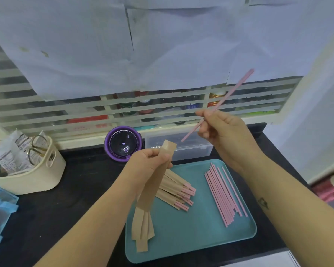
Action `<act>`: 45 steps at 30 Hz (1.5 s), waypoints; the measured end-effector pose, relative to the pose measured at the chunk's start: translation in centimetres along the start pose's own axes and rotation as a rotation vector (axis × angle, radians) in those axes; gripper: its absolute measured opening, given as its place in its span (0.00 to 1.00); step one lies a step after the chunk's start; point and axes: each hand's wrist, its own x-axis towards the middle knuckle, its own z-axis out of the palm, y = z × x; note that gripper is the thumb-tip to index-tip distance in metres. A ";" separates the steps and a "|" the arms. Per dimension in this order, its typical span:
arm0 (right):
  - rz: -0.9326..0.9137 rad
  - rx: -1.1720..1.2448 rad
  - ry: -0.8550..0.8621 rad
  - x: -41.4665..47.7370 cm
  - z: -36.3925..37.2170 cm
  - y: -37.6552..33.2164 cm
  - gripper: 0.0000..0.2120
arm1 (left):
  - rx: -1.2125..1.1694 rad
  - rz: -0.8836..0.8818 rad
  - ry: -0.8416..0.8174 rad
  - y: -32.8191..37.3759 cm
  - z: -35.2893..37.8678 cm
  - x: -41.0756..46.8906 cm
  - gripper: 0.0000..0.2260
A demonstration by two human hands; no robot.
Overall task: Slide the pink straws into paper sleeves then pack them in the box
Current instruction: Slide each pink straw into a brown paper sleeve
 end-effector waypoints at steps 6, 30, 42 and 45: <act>-0.107 -0.272 -0.051 -0.7 1.1 -0.1 0.10 | -0.034 0.053 -0.045 1.3 0.4 -0.3 0.07; -0.048 -0.157 -0.123 -1.5 0.7 0.2 0.07 | -0.132 0.140 -0.070 2.0 1.1 -0.6 0.06; -0.037 -0.159 -0.137 -1.4 0.9 -0.4 0.07 | -0.069 0.150 -0.034 2.7 0.6 -0.8 0.06; -0.058 -0.163 -0.134 -1.3 0.9 -0.6 0.06 | -0.076 0.149 -0.039 2.8 0.6 -0.7 0.07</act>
